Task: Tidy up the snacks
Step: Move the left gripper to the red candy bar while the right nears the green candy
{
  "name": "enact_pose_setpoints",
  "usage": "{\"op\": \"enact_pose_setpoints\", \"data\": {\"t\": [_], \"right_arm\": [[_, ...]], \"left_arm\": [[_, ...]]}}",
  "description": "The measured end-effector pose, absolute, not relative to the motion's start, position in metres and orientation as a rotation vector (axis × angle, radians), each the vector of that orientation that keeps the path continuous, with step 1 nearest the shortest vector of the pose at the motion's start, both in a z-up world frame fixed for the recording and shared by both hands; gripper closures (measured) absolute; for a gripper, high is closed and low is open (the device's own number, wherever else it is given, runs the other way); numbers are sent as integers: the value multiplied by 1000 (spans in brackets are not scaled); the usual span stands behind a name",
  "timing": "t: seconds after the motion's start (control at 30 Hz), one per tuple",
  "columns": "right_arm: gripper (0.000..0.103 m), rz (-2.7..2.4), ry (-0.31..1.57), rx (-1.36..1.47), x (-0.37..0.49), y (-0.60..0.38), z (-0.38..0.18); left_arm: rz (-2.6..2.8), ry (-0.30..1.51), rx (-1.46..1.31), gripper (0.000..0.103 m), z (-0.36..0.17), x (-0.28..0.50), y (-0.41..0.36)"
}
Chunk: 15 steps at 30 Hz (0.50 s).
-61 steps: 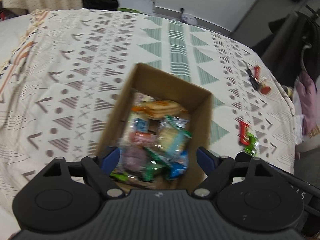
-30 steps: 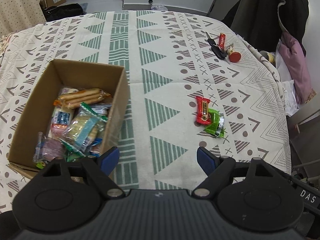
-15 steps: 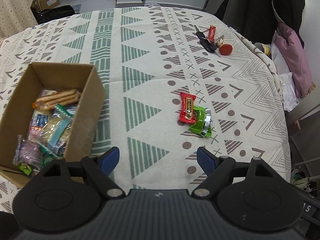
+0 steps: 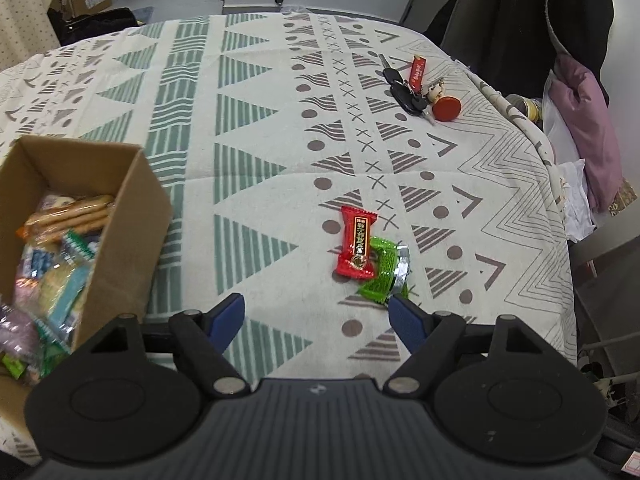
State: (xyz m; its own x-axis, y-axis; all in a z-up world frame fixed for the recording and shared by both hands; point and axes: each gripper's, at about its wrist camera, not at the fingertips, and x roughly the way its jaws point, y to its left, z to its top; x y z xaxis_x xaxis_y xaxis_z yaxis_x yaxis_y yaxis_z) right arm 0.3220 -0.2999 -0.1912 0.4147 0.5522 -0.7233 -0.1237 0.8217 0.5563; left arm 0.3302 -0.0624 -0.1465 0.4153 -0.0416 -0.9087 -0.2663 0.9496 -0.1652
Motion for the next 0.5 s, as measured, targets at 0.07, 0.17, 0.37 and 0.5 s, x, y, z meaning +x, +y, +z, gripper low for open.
{"op": "enact_pose_setpoints", "data": {"t": [0.07,0.17,0.37,0.5], "right_arm": [[43,448,1068,461,329,-296,-194],[50,449,1077,463,341,-289,-198],[57,450,1106,473,362,-275,-207],[58,459,1124,468,373,-263,-213]], "left_arm": [[138,1151,-307,33,-153,338,-63],[108,1169,-309,41,-163,349,-65],[77,1197,-326,51,-177,371,-63],[67,1197,-330,55,-183,382,-59]]}}
